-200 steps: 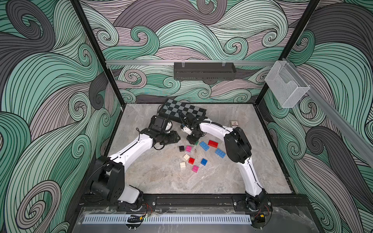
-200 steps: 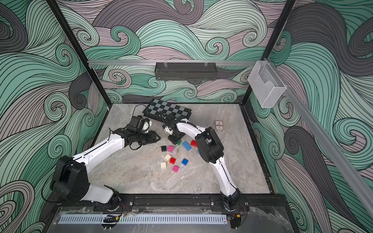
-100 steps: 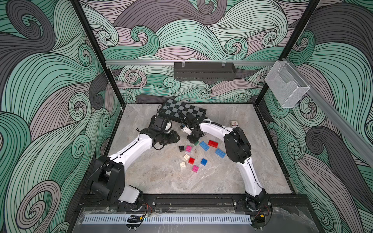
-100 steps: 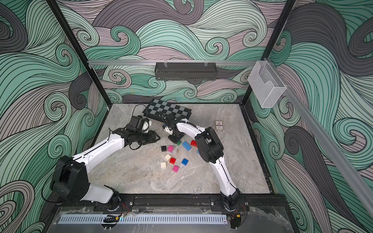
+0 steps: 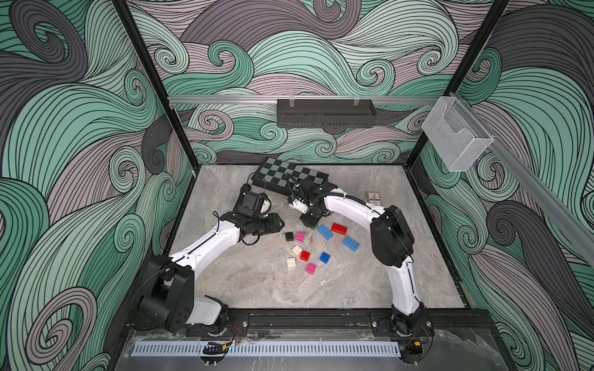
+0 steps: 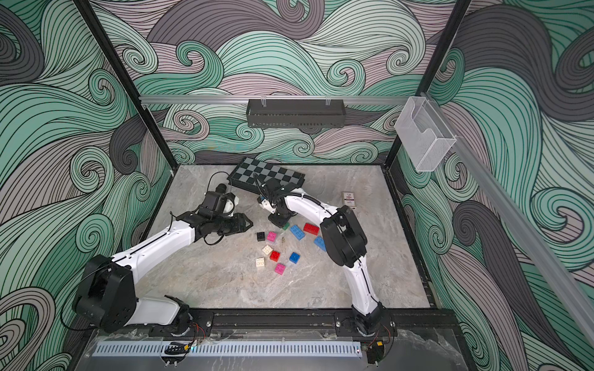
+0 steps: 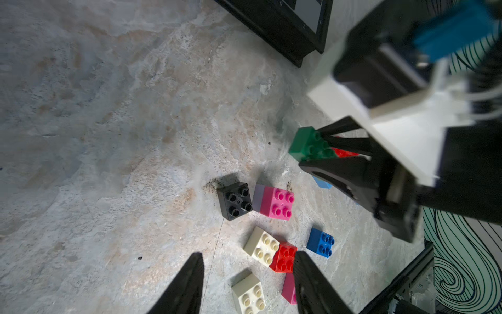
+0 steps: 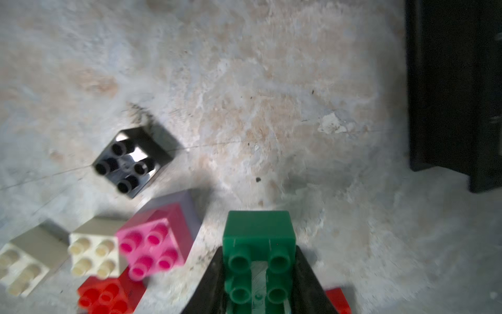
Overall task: Assemble the letter p with lego
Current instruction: Pick up the lego brick from the center of the board, then assemble the lego brick with the lego brick.
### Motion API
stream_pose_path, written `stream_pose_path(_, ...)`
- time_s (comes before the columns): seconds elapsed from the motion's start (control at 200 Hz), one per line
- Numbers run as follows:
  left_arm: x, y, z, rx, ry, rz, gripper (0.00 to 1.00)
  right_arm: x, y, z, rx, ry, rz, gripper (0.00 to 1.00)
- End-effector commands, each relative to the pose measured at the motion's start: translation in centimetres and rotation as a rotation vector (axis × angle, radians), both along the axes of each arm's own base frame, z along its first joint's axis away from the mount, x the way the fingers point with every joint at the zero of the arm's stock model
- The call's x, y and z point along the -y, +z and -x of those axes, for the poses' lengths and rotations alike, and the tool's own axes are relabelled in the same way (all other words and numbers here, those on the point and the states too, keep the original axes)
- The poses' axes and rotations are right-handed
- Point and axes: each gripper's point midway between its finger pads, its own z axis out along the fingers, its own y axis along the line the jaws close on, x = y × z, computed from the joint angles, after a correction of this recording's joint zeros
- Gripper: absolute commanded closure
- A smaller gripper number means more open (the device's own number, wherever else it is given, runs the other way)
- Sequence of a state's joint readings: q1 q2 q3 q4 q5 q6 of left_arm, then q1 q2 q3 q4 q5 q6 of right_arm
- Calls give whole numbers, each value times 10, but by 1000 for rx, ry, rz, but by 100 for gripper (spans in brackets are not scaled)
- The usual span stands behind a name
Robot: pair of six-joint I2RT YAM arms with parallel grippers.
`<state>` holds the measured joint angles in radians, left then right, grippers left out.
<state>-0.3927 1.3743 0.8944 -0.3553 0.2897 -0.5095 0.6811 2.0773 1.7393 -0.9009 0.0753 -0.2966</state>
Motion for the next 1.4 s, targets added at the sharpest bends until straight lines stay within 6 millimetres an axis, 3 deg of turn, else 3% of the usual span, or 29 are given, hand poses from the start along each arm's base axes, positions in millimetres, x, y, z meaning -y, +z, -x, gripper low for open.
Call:
stream_pose_path(0.0, -5, 14, -11, 82, 37, 16, 45, -1, 21, 24, 15, 129, 4, 92)
stream_pose_path(0.185, -10, 16, -11, 111, 56, 17, 46, -9, 15, 53, -39, 233, 6, 92)
stream_pose_path(0.455, -15, 12, -10, 118, 58, 18, 46, -22, -5, 65, -84, 262, 25, 90)
stream_pose_path(1.396, -21, 7, -13, 106, 85, 35, 46, -25, -35, 59, -73, 240, 61, 90)
